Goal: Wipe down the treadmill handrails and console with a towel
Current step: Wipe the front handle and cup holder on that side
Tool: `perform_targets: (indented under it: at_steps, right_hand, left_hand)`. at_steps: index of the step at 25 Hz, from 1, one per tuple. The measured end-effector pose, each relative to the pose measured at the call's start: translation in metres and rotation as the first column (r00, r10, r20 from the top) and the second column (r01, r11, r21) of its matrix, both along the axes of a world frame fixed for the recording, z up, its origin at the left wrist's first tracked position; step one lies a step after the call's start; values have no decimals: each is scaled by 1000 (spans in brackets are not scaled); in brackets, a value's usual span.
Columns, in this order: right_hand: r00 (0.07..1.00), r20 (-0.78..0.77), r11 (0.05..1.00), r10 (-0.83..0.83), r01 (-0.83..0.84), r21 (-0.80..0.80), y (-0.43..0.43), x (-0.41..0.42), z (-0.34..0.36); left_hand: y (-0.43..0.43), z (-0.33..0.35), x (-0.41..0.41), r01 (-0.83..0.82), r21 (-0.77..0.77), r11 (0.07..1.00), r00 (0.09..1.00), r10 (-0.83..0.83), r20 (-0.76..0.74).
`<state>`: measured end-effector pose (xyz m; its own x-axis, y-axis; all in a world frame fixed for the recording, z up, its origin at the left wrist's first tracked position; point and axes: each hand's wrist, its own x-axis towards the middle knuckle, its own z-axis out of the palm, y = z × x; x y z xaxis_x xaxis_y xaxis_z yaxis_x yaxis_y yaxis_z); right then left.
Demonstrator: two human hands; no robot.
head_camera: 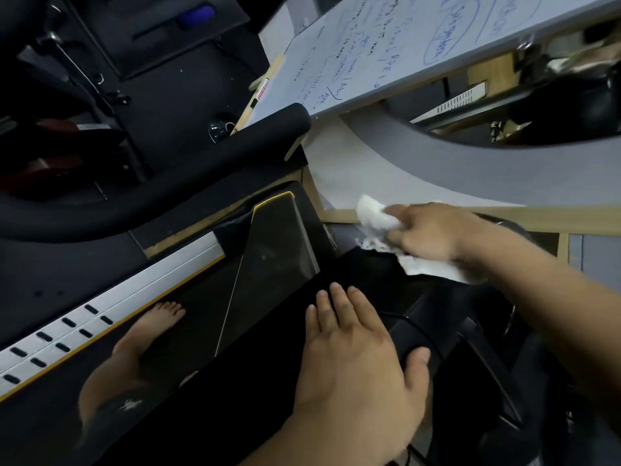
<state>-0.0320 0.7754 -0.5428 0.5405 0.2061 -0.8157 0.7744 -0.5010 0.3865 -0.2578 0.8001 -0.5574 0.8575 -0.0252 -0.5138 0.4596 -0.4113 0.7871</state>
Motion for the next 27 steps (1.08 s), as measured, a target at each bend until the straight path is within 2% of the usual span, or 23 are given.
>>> perform_targets:
  at_steps: [3, 5, 6, 8, 10, 12, 14, 16, 18, 20, 22, 23, 24, 25, 27]
  right_hand:
    - [990, -140, 993, 11, 6, 120, 5, -38, -11]
    - [972, -201, 959, 125, -66, 276, -6, -70, 11]
    - [971, -203, 946, 124, -54, 319, -11, -73, 25]
    - [993, -113, 943, 26, 13, 334, -19, -44, 39]
    - [992, 110, 975, -65, 40, 217, -25, 2, 35]
    - [973, 196, 980, -119, 84, 178, -14, 14, 20]
    - [996, 88, 981, -28, 10, 196, -8, -9, 1]
    - [988, -95, 950, 119, -86, 299, -10, -58, 6]
    - [973, -209, 940, 98, -22, 341, -11, -71, 26]
    - [993, -121, 952, 12, 25, 304, -15, -35, 33]
    - [992, 110, 989, -67, 51, 141, -14, 17, 26]
    - [976, 188, 993, -110, 99, 68, -7, 32, 20]
    - [972, 204, 993, -116, 115, 18, 2, 35, 6]
    - [983, 153, 993, -106, 111, -31, 9, 28, -12]
    - [990, -96, 995, -100, 99, -17, 18, -15, -40]
  left_hand:
    - [6, -5, 0, -1, -52, 999, 1000, -1, -28]
    - [9, -12, 1, -18, -105, 994, 998, 12, -56]
    - [12, -15, 1, -10, -124, 992, 998, 1, -67]
    - [15, -20, 0, 39, -156, 987, 994, -55, -97]
    - [17, -22, 2, 71, -204, 976, 989, -96, -114]
    - [17, -22, 2, 49, -227, 973, 989, -80, -128]
    - [16, -21, 1, 30, -229, 973, 988, -63, -140]
    - [15, -21, 3, 21, -216, 976, 988, -54, -145]
    - [14, -22, 4, 18, -218, 976, 986, -53, -155]
    - [14, -22, 4, 34, -234, 972, 983, -75, -168]
    - [15, -22, 3, 46, -243, 969, 980, -92, -179]
    - [15, -22, 4, 46, -243, 969, 979, -92, -181]
    - [16, -22, 5, 43, -240, 970, 979, -89, -182]
    - [15, -22, 5, 40, -235, 971, 980, -84, -182]
    - [14, -21, 5, 33, -216, 976, 983, -70, -167]
